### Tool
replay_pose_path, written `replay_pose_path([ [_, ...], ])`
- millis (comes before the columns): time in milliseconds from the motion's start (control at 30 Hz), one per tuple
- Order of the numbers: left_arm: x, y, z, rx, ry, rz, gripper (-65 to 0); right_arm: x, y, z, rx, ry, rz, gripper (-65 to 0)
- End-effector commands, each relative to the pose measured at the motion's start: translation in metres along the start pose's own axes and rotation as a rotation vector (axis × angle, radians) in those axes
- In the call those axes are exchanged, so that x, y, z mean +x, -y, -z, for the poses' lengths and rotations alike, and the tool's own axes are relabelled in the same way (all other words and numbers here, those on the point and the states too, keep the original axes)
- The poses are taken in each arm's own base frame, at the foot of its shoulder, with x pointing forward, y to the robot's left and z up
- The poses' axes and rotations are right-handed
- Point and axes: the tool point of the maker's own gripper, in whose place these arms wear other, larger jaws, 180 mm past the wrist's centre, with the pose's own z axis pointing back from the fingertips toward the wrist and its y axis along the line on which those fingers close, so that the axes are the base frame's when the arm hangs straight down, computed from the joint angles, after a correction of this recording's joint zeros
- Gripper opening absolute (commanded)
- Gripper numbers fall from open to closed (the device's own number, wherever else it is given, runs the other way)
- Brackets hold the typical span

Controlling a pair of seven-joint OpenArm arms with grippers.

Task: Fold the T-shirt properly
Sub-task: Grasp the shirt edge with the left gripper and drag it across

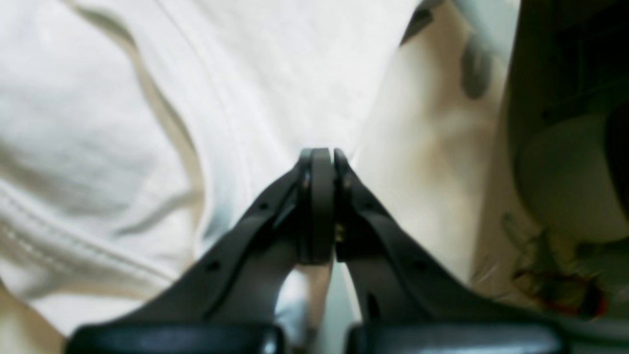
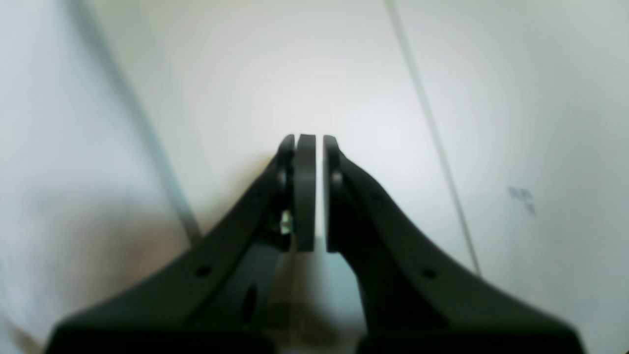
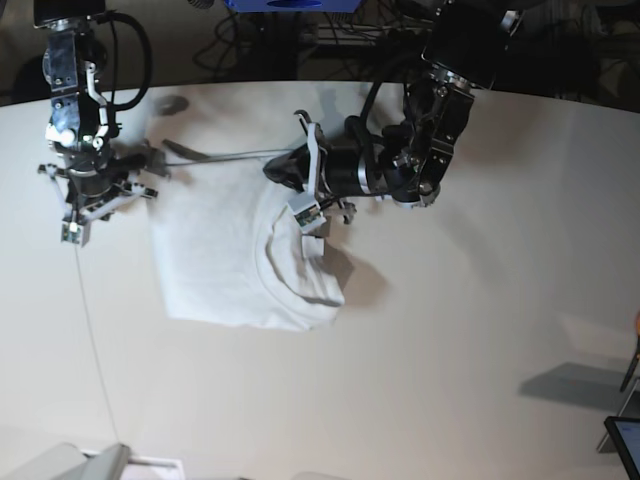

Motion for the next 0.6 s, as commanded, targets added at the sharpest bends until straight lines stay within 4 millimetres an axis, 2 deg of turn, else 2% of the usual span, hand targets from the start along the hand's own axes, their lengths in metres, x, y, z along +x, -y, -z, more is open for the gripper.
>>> replay_pose_path([
  [0, -0.012, -0.028, -0.009, 0.107, -0.111, 0.04, -65.0, 0.006, 0.0, -0.004, -0.002, 0.031, -0.003, -63.0],
  [100, -0.001, -0.046, -0.015, 0.152, -0.125, 0.082, -65.0, -0.006, -0.009, -0.006, 0.016, 0.007, 0.019, -63.0],
  [167, 0.001, -0.06, -0.017, 0.184, -0.146, 0.098, -65.0, -0.014, -0.01, -0.007, 0.017, -0.008, 0.019, -63.0],
  [267, 0.002, -0.084, -0.022, 0.234, -0.188, 0.114, -65.0, -0.02, -0.021, -0.009, 0.044, -0.019, -0.002, -63.0],
  [400, 0.006, -0.116, -0.032, 0.296, -0.236, 0.124, -65.0, -0.014, -0.024, -0.013, 0.056, -0.001, -0.002, -63.0],
  [567, 0.042, -0.142, -0.036, 0.325, -0.143, 0.129, -65.0, -0.002, -0.029, -0.019, 0.072, 0.034, 0.0, -63.0],
])
